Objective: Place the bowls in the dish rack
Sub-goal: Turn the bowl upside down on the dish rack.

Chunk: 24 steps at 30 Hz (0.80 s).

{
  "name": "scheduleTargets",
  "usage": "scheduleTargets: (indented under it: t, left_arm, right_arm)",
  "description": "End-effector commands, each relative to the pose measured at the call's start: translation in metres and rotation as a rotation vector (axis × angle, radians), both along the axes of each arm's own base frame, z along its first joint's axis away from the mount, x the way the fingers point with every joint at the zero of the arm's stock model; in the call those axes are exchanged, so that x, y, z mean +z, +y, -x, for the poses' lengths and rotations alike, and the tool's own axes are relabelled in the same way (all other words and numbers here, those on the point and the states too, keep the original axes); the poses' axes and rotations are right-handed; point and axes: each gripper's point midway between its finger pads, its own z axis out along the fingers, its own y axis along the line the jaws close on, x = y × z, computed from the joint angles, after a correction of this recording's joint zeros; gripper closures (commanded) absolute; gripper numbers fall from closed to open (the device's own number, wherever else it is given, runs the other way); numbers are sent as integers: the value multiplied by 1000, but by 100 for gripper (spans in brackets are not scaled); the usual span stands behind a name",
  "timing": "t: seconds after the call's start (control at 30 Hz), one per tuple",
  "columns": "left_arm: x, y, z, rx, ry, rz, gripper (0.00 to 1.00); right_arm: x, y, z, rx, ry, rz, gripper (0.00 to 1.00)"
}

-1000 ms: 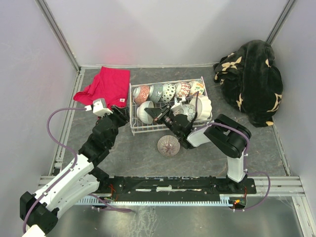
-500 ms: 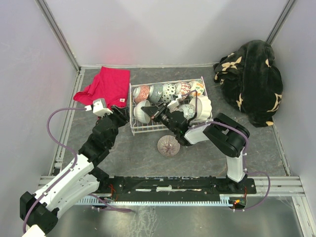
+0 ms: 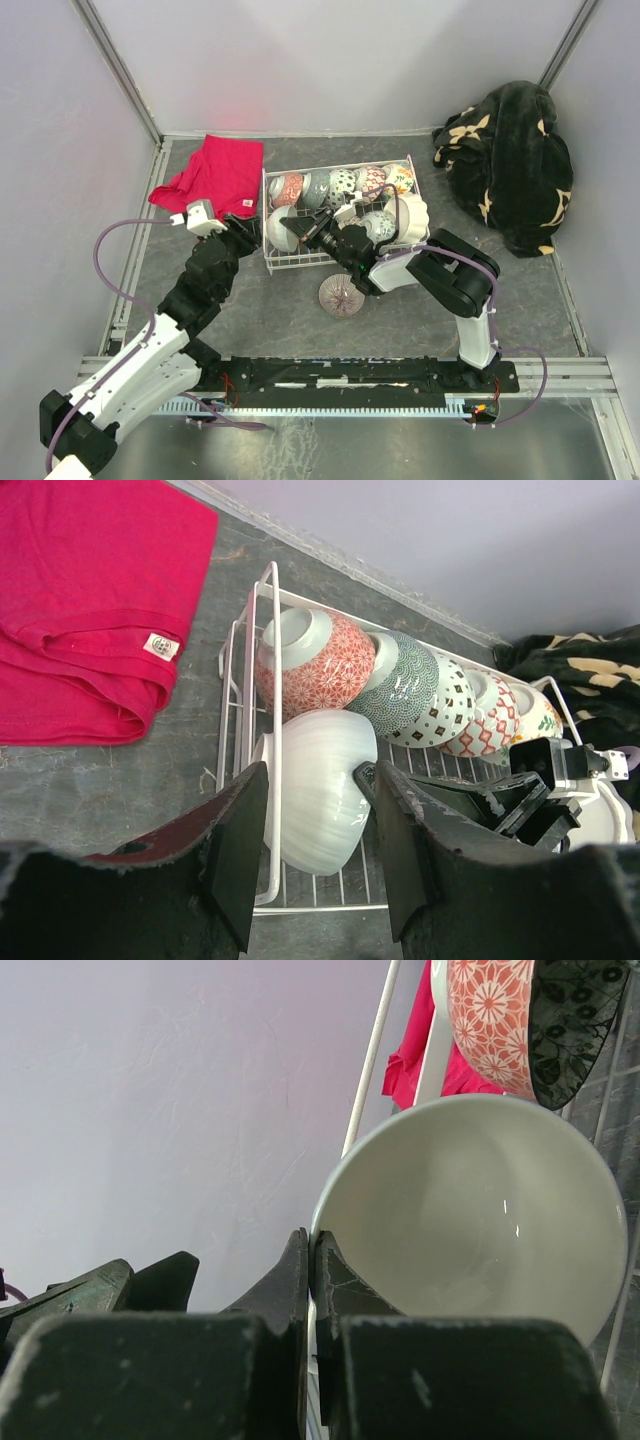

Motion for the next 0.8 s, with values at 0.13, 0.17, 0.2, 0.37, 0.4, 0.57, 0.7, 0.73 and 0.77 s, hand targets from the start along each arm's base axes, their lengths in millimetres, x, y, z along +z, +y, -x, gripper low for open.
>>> scheduleTargets:
  t: [0.13, 0.17, 0.2, 0.37, 0.4, 0.57, 0.7, 0.73, 0.77]
  left_arm:
    - [23, 2, 3, 12, -64, 78, 46]
    - [22, 2, 3, 13, -63, 77, 46]
    - [22, 2, 2, 13, -63, 77, 46]
    - [22, 2, 2, 12, -61, 76, 46]
    - [22, 2, 2, 12, -61, 76, 46]
    - [22, 2, 2, 13, -61, 76, 46]
    - [22, 1, 1, 13, -61, 76, 46]
    - [22, 1, 1, 13, -60, 76, 46]
    - [21, 1, 1, 12, -59, 75, 46]
  right_arm:
    - [14, 4, 2, 17, 0, -99, 98]
    - [13, 4, 3, 20, 3, -100, 98]
    - [12, 3, 4, 22, 4, -105, 98]
    - [-3, -2, 8, 27, 36, -123, 98]
    - [-6, -2, 8, 27, 41, -126, 98]
    - [-21, -8, 10, 19, 69, -134, 98]
    - [-28, -14, 12, 7, 82, -145, 98]
    - [-29, -15, 12, 4, 85, -145, 98]
    - [-31, -17, 13, 0, 88, -145, 98]
